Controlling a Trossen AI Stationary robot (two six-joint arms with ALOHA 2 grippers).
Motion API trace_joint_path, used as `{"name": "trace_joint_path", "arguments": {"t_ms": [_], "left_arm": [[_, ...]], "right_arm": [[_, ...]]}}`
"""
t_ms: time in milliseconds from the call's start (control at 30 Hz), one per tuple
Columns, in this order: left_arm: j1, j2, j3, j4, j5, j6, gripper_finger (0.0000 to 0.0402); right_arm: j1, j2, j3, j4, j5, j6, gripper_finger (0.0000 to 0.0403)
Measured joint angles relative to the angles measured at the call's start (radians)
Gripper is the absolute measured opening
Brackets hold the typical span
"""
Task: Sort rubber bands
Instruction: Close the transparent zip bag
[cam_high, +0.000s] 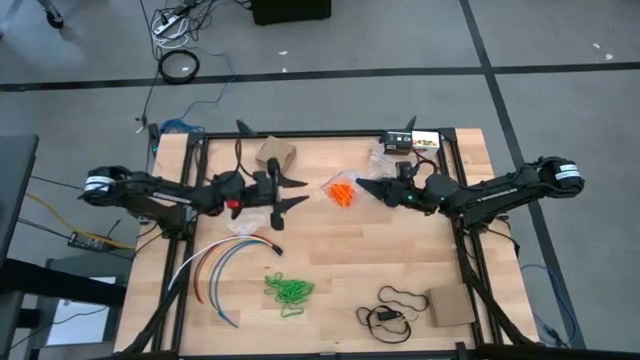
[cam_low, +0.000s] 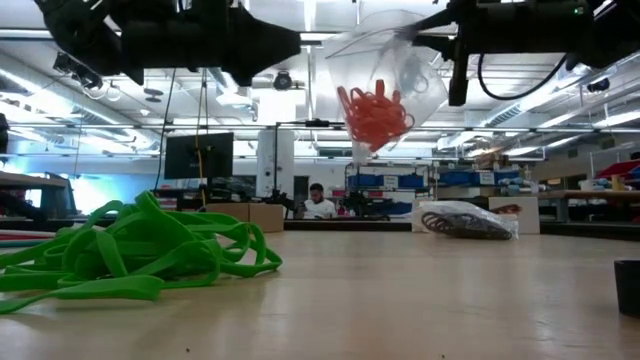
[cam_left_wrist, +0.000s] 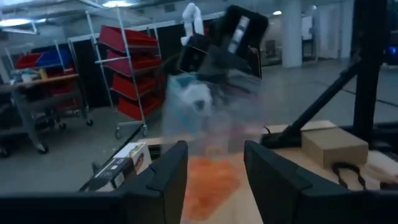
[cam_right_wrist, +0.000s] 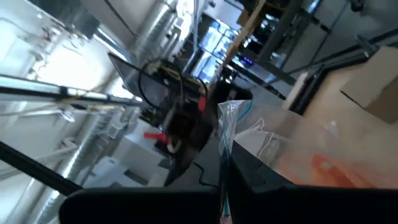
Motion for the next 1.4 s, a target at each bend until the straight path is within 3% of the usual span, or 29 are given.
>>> {"name": "trace_joint_path", "arguments": {"t_ms": [367,833,1133,1267,1400], "left_arm": [[-0.011,0.133,0.057,0.093,-0.09,0.07,0.0166],[-0.011,0.263,0.156,0.146,-0.102,0.083,0.0166],[-0.011,0.277,0.206,0.145,-0.112,0.129,0.0164],[-0.011,0.276,0.21,0.101,-0.11,0.127,0.0128],[-0.011,0.276,0.21,0.06,-0.108,0.126,0.0033]], "right_arm": [[-0.001,0.0,0.0,0.036,0.022,0.002,0.0004],[-0.001,0.0,0.001,0.035,0.025,0.01,0.0004],[0.0,0.0,0.002,0.02,0.025,0.01,0.0004],[0.0,0.0,0.002,0.018,0.025,0.01,0.0004],[0.0,0.0,0.002,0.018,0.024,0.009,0.0004]]}}
